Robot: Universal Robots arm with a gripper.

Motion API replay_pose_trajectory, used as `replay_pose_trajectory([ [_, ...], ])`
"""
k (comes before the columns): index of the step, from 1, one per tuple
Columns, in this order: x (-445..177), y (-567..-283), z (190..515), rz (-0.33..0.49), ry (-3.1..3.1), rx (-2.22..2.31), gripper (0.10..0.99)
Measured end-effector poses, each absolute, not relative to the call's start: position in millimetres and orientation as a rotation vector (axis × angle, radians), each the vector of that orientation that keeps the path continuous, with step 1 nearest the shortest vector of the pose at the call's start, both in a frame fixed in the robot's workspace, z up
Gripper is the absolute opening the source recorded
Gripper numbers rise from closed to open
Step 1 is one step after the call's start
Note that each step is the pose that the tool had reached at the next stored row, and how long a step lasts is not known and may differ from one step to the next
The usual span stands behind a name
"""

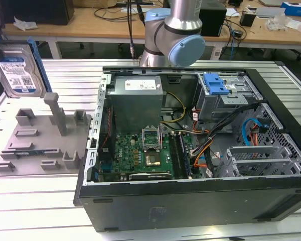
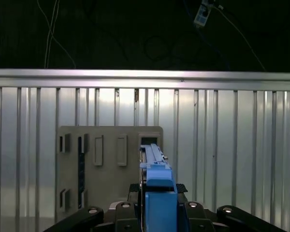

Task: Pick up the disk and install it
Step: 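Pick up the disk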

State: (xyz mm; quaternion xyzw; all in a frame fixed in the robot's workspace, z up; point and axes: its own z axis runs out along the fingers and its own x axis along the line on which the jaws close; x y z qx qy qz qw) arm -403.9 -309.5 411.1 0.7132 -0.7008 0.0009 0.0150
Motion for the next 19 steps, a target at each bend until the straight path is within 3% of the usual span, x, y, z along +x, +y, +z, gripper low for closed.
replay_pose_trajectory([
  [14, -404, -310, 485, 0.003, -2.181, 2.22, 0.365],
  [19, -403, -310, 489, 0.003, -2.181, 2.22, 0.365],
])
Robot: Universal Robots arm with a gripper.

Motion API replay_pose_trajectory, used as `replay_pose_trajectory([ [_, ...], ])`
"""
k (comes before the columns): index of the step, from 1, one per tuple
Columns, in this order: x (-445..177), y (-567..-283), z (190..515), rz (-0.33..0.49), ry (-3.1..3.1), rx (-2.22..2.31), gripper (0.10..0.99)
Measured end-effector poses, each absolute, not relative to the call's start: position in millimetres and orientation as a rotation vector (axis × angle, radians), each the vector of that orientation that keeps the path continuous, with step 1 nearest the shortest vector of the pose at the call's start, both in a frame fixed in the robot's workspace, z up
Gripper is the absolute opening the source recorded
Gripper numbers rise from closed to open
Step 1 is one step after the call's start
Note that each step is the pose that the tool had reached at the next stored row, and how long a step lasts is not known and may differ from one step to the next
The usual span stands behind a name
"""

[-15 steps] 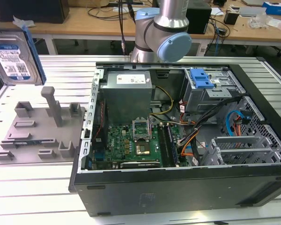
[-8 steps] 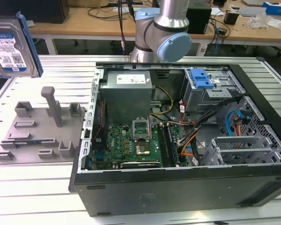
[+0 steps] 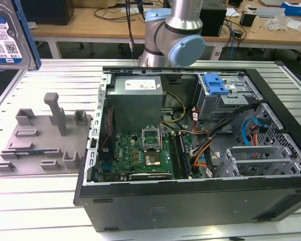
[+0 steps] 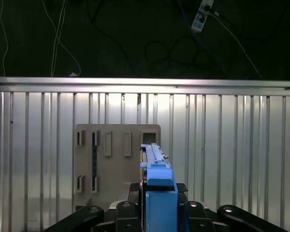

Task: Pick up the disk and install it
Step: 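Pick up the disk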

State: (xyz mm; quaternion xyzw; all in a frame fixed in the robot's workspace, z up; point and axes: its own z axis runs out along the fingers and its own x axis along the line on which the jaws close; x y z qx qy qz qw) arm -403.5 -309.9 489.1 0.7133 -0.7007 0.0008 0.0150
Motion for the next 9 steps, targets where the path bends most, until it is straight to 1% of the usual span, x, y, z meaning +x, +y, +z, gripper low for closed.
replay_pose_trajectory([
  [4, -403, -312, 489, 0.002, -2.18, 2.22, 0.365],
  [9, -395, -328, 489, 0.002, -2.18, 2.219, 0.365],
])
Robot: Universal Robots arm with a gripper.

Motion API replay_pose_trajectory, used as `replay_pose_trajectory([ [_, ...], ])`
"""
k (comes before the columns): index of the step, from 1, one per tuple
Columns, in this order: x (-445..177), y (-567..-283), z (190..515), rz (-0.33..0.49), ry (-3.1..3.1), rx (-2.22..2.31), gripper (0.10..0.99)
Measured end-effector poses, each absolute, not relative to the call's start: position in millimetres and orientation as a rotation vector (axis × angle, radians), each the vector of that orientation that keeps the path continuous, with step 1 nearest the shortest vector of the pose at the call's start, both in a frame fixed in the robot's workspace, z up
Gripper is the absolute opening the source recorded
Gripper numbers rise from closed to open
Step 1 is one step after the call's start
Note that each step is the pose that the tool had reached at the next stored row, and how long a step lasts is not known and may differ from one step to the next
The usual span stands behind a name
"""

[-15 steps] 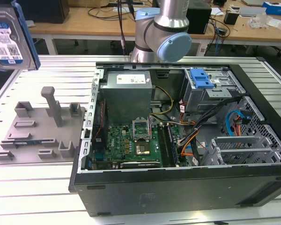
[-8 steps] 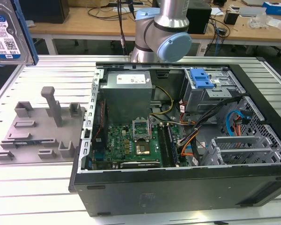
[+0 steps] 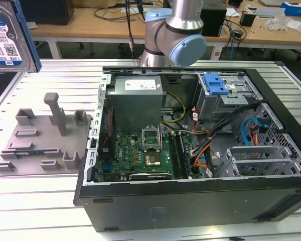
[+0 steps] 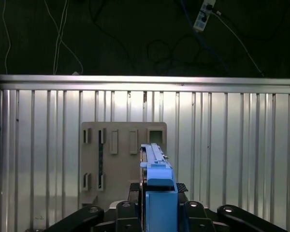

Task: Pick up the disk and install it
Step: 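Pick up the disk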

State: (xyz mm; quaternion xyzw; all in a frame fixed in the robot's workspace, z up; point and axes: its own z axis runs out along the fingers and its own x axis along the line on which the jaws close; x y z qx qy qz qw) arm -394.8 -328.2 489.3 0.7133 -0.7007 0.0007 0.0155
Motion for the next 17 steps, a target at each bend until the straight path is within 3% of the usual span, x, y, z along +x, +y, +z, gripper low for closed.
replay_pose_trajectory([
  [17, -329, -399, 489, -0.005, -2.176, 2.216, 0.365],
])
